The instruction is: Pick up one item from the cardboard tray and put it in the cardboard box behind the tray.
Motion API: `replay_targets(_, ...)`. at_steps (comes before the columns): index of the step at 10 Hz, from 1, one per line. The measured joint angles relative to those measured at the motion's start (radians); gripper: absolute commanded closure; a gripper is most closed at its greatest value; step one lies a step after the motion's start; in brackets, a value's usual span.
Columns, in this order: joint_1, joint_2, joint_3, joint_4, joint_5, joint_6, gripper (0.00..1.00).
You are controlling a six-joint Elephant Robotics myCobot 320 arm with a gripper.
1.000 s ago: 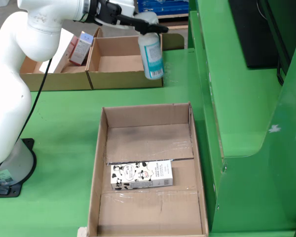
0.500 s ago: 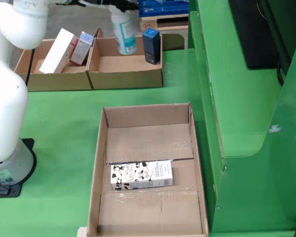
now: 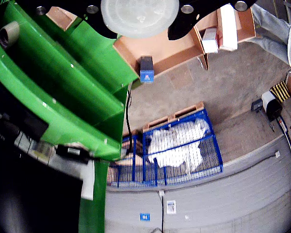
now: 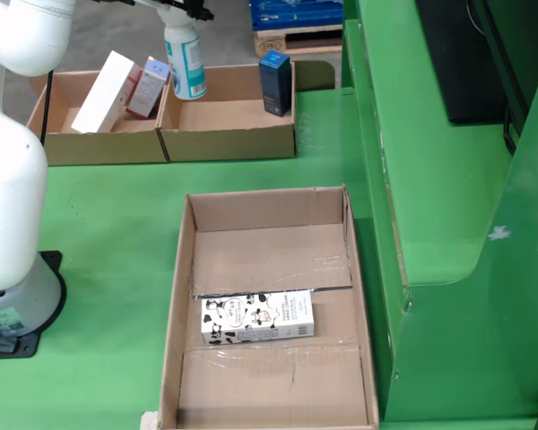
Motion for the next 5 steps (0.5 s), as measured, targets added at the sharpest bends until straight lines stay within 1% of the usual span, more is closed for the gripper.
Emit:
replay_targets(2,0.0,0.0,0.0,-0.078,-0.008,0.0,1.0)
replay_targets(5,0.002,0.0,0.0,-0.081,-0.008,0.0,1.0)
